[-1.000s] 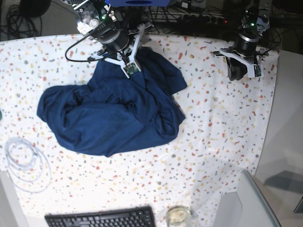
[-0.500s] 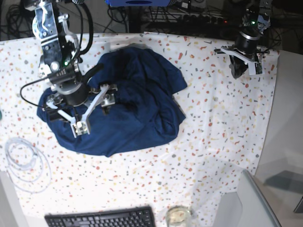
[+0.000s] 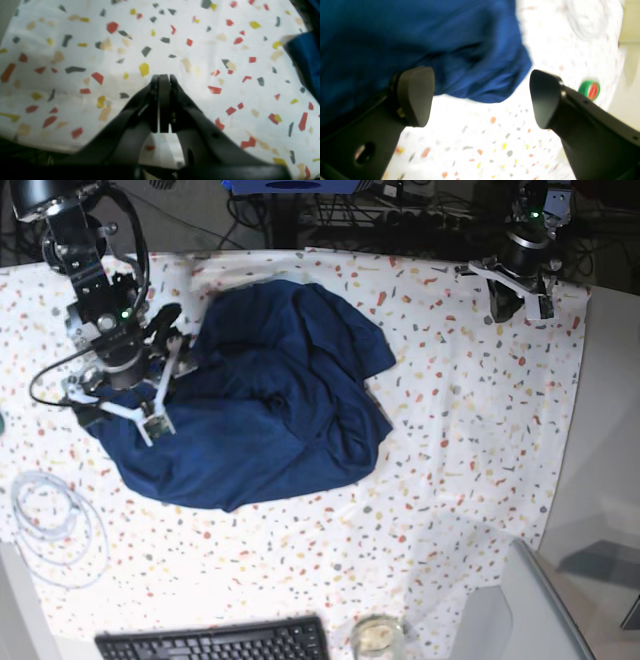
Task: Layout the t-shirt on the table in an organized manner, then fold the t-shirt properly
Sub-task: 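Drag the held shirt edge with the right gripper toward the keyboard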
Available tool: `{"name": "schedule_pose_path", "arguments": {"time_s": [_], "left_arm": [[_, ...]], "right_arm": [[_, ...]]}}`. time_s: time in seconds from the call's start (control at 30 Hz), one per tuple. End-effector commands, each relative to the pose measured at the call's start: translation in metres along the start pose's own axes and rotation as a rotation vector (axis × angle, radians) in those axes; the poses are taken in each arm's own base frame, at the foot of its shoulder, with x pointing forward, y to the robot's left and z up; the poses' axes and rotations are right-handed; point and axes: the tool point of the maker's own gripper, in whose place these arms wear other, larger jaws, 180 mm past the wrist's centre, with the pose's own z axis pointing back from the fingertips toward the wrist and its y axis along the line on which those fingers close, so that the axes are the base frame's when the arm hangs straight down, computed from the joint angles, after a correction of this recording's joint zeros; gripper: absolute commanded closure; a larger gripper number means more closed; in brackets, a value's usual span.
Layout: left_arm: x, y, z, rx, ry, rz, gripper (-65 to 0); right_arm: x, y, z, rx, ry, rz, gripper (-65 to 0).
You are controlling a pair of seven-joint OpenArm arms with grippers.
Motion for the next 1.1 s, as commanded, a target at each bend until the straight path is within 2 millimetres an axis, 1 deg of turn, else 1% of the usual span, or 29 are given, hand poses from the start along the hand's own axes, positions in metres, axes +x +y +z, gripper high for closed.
{"name": "schedule_pose_path", "arguments": {"time_s": [0.0,0.03,0.13,0.3,0.47,0.53,0.6,0.87,0.93,1.0,1.03,1.07], "left_arm": [[0.014,0.013,0.002,0.024,-0.042,-0.015,0.0],[0.016,0.015,0.001,0.031,-0.047,-0.011,0.0],[0.017,0.015,0.001,0.031,-0.05,-0.01,0.0],[0.018,0.015,0.001,0.03,-0.051,-0.01,0.0],[0.017,0.014,0.001,0.029,-0.049,-0.011,0.0],[0.016,0.015,0.002,0.029,-0.046,-0.011,0.0],[0.015,0.015,0.002,0.029,-0.044,-0.011,0.0],[0.015,0.013,0.001,0.025,-0.045,-0.01,0.0],[0.016,0.012,0.001,0.023,-0.046,-0.01,0.0],[0.016,0.012,0.001,0.023,-0.046,-0.008,0.0],[0.016,0.012,0.001,0.023,-0.046,-0.008,0.0],[0.016,0.012,0.001,0.023,-0.046,-0.008,0.0]], "right_arm": [[0.013,0.0,0.001,-0.007,-0.045,0.033,-55.7],[0.011,0.007,-0.001,0.004,-0.039,0.064,-55.7],[0.008,0.007,-0.012,-0.014,-0.013,0.109,-55.7],[0.016,0.01,-0.029,-0.015,-0.046,0.156,-55.1],[0.012,0.001,-0.045,-0.032,-0.013,0.17,-46.5],[0.012,0.0,-0.046,-0.033,-0.012,0.171,-42.8],[0.019,-0.003,-0.045,-0.04,-0.027,0.169,-40.7],[0.035,-0.011,-0.045,-0.058,-0.055,0.163,-39.8],[0.044,-0.011,-0.046,-0.059,-0.068,0.153,-38.9],[0.05,-0.011,-0.046,-0.06,-0.075,0.15,-32.7],[0.052,-0.012,-0.046,-0.061,-0.078,0.147,-27.5],[0.052,-0.011,-0.046,-0.06,-0.079,0.146,-20.1]]}}
